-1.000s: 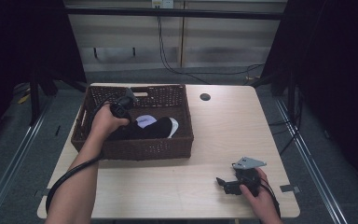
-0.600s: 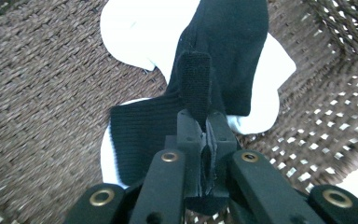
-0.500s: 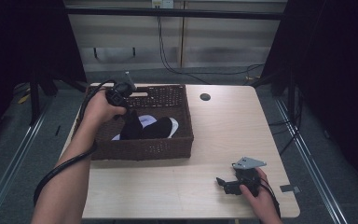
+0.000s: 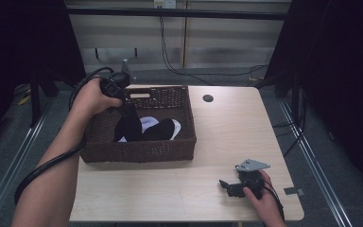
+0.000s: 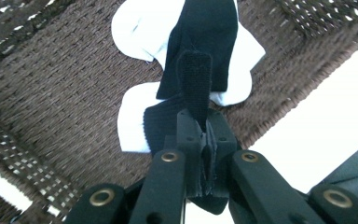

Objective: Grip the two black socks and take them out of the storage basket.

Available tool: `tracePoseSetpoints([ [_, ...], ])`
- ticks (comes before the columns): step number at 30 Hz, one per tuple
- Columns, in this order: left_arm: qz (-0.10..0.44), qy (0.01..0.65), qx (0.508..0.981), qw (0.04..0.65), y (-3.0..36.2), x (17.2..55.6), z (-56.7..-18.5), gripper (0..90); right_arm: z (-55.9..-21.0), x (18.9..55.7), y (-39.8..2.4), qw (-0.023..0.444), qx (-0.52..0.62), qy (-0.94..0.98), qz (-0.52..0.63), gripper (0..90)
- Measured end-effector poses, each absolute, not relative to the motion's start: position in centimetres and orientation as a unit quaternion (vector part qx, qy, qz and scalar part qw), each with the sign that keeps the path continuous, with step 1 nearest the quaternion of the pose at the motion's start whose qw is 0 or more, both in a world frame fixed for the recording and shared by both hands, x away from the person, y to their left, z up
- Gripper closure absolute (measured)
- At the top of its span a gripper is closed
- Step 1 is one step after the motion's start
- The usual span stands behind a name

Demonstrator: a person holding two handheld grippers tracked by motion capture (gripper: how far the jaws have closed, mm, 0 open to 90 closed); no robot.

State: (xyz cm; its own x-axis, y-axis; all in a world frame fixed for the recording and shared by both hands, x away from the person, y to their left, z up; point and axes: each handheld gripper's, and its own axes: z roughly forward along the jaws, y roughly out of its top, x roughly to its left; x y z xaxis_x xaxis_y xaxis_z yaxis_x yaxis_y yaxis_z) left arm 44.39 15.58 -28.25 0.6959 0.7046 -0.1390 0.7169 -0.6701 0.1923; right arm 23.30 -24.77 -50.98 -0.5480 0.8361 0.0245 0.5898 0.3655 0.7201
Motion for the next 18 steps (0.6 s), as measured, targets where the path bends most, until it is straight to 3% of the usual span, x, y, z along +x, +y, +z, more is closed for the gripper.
tracePoseSetpoints([
  [18, -0.021, 0.356, 0.926, 0.124, 14.6, 41.4, -22.5, 86.2, -51.0, 23.3, -24.8, 0.176, 0.442, 0.807, 0.349, 13.5],
])
